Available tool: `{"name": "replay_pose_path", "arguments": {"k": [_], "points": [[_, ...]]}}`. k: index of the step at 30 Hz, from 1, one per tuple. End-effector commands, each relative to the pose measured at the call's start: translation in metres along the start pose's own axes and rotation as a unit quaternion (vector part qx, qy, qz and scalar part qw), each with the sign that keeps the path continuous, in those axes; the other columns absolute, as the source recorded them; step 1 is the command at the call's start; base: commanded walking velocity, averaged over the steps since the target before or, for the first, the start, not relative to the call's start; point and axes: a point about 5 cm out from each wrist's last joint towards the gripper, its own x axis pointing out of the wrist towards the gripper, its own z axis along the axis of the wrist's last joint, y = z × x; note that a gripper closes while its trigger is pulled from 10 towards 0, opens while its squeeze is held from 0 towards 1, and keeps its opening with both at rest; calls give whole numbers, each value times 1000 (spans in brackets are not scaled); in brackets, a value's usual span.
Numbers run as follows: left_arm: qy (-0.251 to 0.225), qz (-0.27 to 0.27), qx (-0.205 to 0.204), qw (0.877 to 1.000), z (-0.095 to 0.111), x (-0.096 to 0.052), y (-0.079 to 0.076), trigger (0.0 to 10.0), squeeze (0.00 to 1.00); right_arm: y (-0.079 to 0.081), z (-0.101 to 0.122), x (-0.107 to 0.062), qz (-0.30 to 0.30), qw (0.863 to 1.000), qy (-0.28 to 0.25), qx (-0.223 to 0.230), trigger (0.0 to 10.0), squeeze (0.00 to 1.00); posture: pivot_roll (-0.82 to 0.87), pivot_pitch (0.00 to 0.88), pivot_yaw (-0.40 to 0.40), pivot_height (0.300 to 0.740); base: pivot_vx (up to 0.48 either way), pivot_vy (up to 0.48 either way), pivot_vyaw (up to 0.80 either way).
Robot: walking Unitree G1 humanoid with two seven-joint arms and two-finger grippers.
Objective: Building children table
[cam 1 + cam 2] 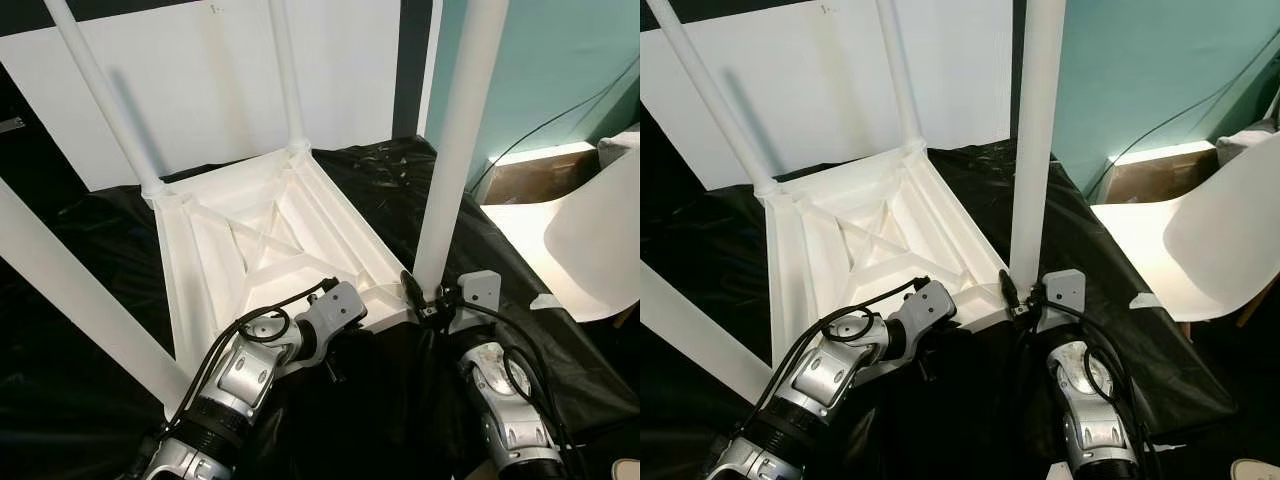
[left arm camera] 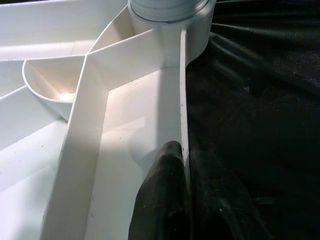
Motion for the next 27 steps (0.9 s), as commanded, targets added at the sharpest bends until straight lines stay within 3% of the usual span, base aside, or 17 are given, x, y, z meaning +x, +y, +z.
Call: {"name": "replay_pose_path", "arguments": {"k": [1, 4, 5, 11, 14, 18, 23, 24, 25, 27], "points": [[73, 44, -70, 994, -46, 2, -4, 10000, 0, 9, -6, -3, 55, 998, 23, -3, 10000, 1000, 25, 0, 38, 740, 0, 0, 0], [74, 45, -71, 994, -47, 3, -3, 10000, 0, 14, -4, -1, 151, 988, 27, -1, 10000, 1000, 25, 0, 36, 740, 0, 0, 0], [74, 46, -71, 994, -47, 2, -2, 10000, 0, 11, -4, 0, 170, 985, 30, -3, 10000, 0, 25, 0, 36, 740, 0, 0, 0], [73, 46, -71, 994, -47, 3, -2, 10000, 0, -7, 1, 8, 221, 974, 34, -30, 10000, 0, 21, 0, 34, 740, 0, 0, 0], [73, 45, -70, 994, -46, 4, -2, 10000, 0, -23, 8, 24, 250, 965, 41, -62, 10000, 0, 15, 0, 34, 740, 0, 0, 0], [72, 46, -69, 994, -45, 5, -1, 10000, 0, -26, 8, 33, 267, 958, 48, -95, 10000, 0, 16, 0, 34, 740, 0, 0, 0], [71, 46, -68, 994, -45, 5, -1, 10000, 0, -25, 8, 35, 284, 952, 51, -103, 10000, 0, 20, 0, 33, 740, 0, 0, 0], [71, 47, -68, 994, -45, 4, -1, 10000, 0, -23, 7, 35, 317, 941, 58, -105, 0, 0, 23, 0, 34, 740, 0, 0, 0], [72, 49, -69, 994, -46, 4, -1, 10000, 0, -21, 6, 34, 345, 931, 65, -101, 0, 0, 32, 0, 32, 740, 0, 0, 0], [73, 50, -71, 994, -48, 3, -1, 10000, 0, -20, 4, 31, 362, 925, 77, -89, 0, 0, 32, 0, 32, 740, 0, 0, 0]]}}
